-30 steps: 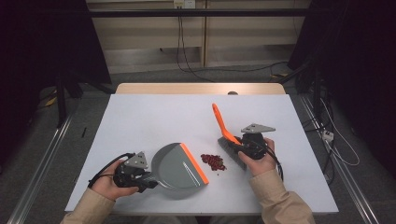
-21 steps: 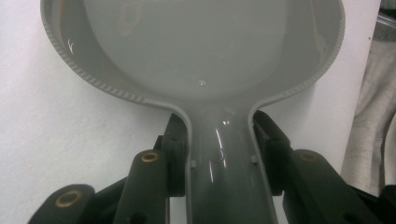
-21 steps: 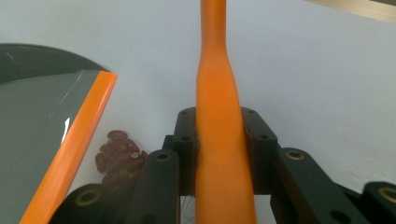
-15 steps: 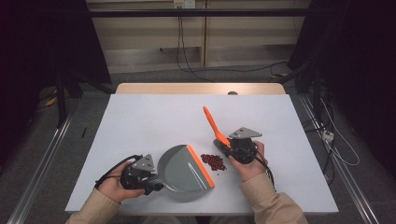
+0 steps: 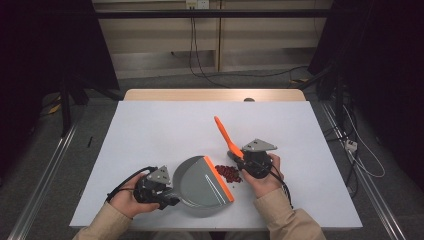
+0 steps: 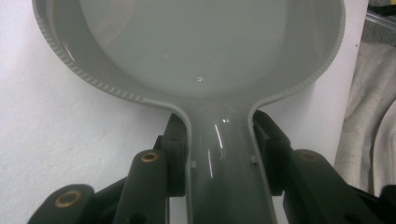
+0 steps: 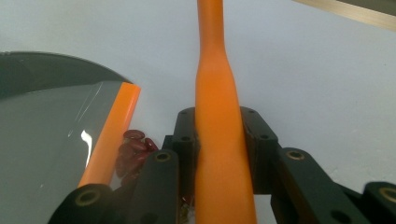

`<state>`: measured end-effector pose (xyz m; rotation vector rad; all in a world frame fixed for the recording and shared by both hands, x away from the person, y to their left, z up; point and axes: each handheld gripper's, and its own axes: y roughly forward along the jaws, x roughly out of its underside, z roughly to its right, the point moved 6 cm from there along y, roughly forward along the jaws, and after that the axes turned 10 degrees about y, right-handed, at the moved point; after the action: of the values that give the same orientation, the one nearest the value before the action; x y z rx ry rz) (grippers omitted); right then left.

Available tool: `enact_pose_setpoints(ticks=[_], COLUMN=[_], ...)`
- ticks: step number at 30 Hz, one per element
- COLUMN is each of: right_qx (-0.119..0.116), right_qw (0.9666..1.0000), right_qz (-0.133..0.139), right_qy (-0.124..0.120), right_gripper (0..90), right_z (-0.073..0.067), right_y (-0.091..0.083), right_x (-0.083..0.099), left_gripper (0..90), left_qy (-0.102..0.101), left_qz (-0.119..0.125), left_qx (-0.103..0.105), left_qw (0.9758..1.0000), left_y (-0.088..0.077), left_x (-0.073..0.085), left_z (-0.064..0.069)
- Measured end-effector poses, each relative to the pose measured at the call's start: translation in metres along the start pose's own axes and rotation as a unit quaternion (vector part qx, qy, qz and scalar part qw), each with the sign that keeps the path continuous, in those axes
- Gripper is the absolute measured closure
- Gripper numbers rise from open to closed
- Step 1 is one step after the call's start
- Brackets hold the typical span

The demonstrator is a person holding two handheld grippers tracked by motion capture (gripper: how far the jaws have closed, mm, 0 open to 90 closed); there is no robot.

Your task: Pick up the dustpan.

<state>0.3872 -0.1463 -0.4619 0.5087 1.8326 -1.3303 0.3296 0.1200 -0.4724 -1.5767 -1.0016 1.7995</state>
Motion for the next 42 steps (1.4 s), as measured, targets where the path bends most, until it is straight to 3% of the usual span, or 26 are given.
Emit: enact_pose_setpoints(ticks=[6, 8, 10, 12, 14, 21, 22, 23, 25, 26, 27, 42], right_qx=[0.001, -0.001, -0.001, 0.001, 0.0, -0.002, -0.002, -0.003, -0.002, -0.001, -0.002, -0.011], right_qw=[1.0, 1.0, 0.9999, 1.0, 1.0, 0.9999, 0.9999, 0.9999, 1.0, 1.0, 1.0, 0.9995], right_qz=[0.0, -0.001, -0.001, 0.0, 0.0, 0.002, 0.001, 0.0, 0.0, 0.0, 0.001, -0.001], right_qy=[0.005, 0.009, 0.01, 0.009, 0.008, 0.011, 0.011, 0.011, 0.008, 0.008, 0.008, 0.028], right_gripper=[70.7, 70.6, 70.6, 70.5, 70.4, 70.3, 70.3, 70.3, 70.3, 70.3, 70.3, 70.0], right_z=[-0.003, -0.004, -0.006, -0.007, -0.008, -0.008, -0.009, -0.009, -0.009, -0.01, -0.01, -0.02], right_y=[0.0, -0.001, -0.001, -0.001, -0.001, -0.001, -0.001, -0.001, -0.001, -0.001, -0.001, 0.0], right_x=[0.001, 0.002, 0.002, 0.003, 0.003, 0.003, 0.003, 0.003, 0.003, 0.004, 0.004, 0.005], left_gripper=[63.2, 63.1, 63.1, 63.1, 63.1, 62.9, 62.8, 62.7, 62.7, 62.7, 62.7, 62.7], left_qy=[-0.005, -0.025, -0.023, -0.006, -0.015, -0.015, 0.0, 0.0, -0.005, -0.027, -0.017, -0.026], left_qz=[-0.002, 0.011, 0.005, -0.011, -0.005, -0.008, -0.02, -0.024, -0.022, -0.007, -0.017, -0.009], left_qx=[0.003, 0.003, 0.003, 0.008, 0.007, 0.013, 0.014, 0.015, 0.015, 0.014, 0.017, 0.023], left_qw=[1.0, 0.9996, 0.9997, 0.9999, 0.9998, 0.9998, 0.9997, 0.9996, 0.9996, 0.9995, 0.9996, 0.9994], left_y=[0.003, 0.005, 0.005, 0.004, 0.006, 0.008, 0.008, 0.008, 0.009, 0.011, 0.01, 0.011], left_x=[-0.001, -0.003, -0.003, -0.002, -0.004, -0.002, 0.0, 0.0, 0.001, -0.001, 0.0, -0.001], left_z=[0.0, 0.002, 0.002, 0.0, 0.001, 0.0, -0.001, -0.001, -0.001, 0.001, 0.0, 0.0])
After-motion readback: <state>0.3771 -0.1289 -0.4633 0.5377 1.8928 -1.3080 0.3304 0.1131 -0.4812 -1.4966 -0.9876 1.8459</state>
